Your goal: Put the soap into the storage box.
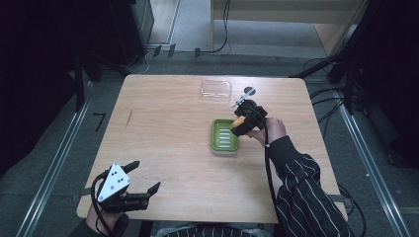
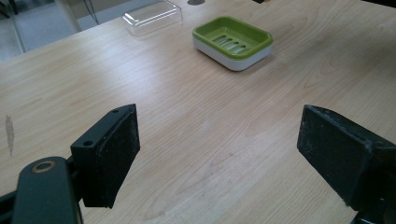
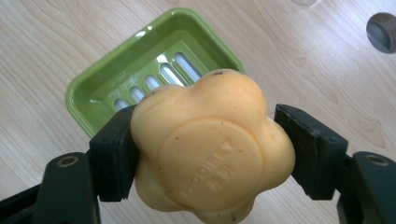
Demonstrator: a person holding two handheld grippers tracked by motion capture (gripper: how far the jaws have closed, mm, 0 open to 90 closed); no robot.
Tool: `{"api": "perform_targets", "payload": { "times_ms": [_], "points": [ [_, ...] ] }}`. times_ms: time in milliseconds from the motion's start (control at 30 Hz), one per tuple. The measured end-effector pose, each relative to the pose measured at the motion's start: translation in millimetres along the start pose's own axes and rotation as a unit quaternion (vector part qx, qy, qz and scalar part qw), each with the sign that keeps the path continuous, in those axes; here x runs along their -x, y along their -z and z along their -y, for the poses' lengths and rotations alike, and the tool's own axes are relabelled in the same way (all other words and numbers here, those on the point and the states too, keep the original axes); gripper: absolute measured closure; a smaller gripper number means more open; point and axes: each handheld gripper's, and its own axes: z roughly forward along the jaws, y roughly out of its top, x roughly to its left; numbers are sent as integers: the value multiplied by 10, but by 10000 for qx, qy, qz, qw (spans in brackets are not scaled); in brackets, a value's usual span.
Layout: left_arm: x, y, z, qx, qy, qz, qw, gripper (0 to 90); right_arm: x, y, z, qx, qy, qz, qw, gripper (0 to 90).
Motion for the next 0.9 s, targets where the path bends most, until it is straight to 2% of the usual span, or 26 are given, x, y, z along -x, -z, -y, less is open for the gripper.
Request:
{"api": "perform_targets", "payload": {
  "times_ms": [333, 900],
  "points": [
    [-3, 3, 2, 5, 5, -18, 10000, 136, -71, -44, -106, 62, 147, -38, 9999, 277],
    [-5, -4, -1, -4, -16, 12, 10000, 136, -133, -144, -207, 84, 238, -120, 9996, 278]
  ]
}}
